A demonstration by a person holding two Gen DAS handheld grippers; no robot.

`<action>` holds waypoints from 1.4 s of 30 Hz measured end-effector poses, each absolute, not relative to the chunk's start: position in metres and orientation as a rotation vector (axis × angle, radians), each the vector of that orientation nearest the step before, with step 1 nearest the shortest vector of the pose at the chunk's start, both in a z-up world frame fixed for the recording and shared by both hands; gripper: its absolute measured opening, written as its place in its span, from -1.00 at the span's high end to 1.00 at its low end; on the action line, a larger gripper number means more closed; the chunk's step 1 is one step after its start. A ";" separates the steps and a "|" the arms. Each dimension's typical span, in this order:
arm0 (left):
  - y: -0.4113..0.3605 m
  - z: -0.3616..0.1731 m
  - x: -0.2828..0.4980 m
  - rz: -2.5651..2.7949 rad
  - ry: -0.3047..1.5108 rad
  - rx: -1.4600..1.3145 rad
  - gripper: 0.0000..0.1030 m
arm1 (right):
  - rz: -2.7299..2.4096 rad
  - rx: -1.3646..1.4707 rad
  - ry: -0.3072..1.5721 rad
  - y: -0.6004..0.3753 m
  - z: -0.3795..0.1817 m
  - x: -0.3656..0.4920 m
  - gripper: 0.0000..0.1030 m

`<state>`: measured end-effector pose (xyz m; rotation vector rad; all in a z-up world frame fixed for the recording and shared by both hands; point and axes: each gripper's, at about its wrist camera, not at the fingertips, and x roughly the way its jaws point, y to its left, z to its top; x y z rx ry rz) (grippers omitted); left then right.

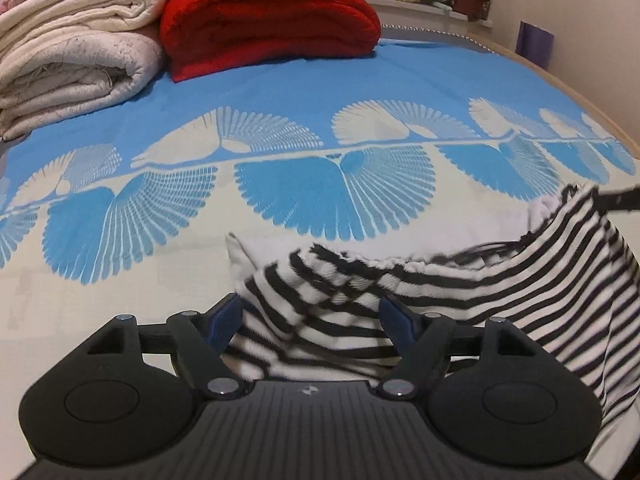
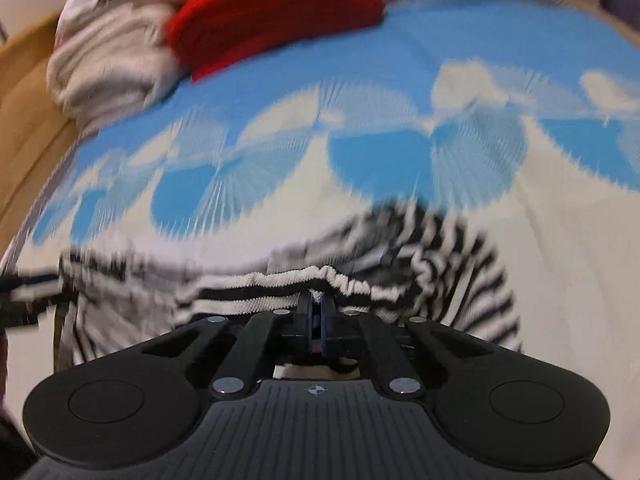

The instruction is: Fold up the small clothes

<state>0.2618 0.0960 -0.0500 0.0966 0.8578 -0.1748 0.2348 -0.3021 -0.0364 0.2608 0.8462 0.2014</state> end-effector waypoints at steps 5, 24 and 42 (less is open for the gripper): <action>0.105 -0.062 0.293 -0.185 0.886 0.012 0.27 | 0.140 0.310 0.686 -0.310 -0.020 0.245 0.96; 0.181 -0.061 0.321 -0.007 0.980 -0.301 -0.06 | 0.080 0.134 0.840 -0.292 -0.040 0.284 0.77; 0.157 -0.077 0.329 -0.086 0.961 -0.224 0.84 | 0.085 0.137 0.914 -0.333 -0.053 0.292 0.67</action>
